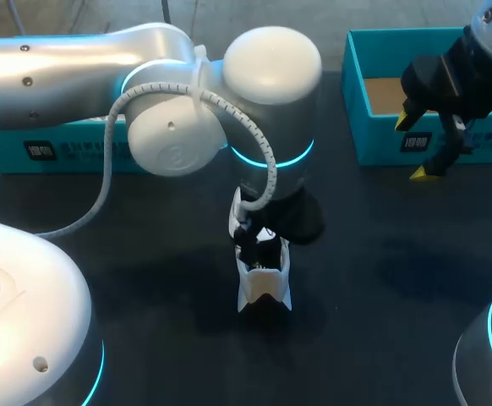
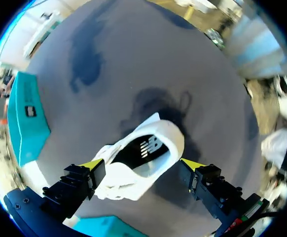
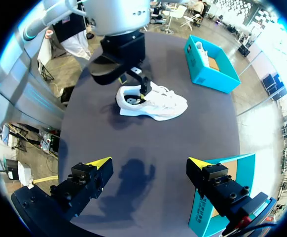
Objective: Take the shoe out of the shoebox, open the shoe tongue, remove and reinsert the insole, then place the shoe into the shoebox
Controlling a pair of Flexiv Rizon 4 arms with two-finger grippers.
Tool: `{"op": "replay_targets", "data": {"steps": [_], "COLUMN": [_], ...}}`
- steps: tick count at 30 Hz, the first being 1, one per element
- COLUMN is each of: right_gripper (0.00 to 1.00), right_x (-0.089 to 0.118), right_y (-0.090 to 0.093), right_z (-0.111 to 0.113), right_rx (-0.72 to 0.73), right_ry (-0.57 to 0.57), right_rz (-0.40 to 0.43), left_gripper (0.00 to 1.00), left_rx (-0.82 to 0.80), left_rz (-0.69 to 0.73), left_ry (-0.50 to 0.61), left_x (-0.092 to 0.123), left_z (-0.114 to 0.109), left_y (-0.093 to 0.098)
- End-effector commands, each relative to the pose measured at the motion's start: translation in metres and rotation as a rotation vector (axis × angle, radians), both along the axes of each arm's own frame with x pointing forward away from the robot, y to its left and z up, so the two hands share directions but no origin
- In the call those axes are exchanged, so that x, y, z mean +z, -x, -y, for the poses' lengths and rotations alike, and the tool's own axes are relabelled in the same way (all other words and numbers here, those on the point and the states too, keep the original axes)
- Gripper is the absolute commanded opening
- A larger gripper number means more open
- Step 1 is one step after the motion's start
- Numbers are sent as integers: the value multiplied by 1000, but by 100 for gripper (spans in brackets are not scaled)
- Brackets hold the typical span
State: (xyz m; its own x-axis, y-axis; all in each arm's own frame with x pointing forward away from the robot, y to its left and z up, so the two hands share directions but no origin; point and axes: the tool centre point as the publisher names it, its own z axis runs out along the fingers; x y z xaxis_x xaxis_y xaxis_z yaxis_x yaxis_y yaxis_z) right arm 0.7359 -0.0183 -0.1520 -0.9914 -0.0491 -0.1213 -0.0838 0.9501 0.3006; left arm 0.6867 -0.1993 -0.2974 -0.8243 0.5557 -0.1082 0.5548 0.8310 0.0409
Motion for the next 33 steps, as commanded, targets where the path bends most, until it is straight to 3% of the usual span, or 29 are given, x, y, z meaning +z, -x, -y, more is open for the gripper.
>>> {"op": "replay_targets", "data": {"steps": [1,12,20,33], "right_gripper": [100,100,100,100], "right_x": [0,0,0,0], "right_y": [-2,-2,-2,-2], "right_z": [-2,-2,-2,-2], "right_rx": [0,0,0,0], "right_ry": [4,4,4,4], "right_rz": [-4,-4,-4,-4], "left_gripper": [100,100,100,100], "left_rx": [71,238,396,460], "left_rz": [36,68,74,37], "left_ry": [26,111,176,152], "left_x": [4,3,-14,-35], "left_z": [-11,-11,-9,-16], "left_y": [15,54,72,67]}}
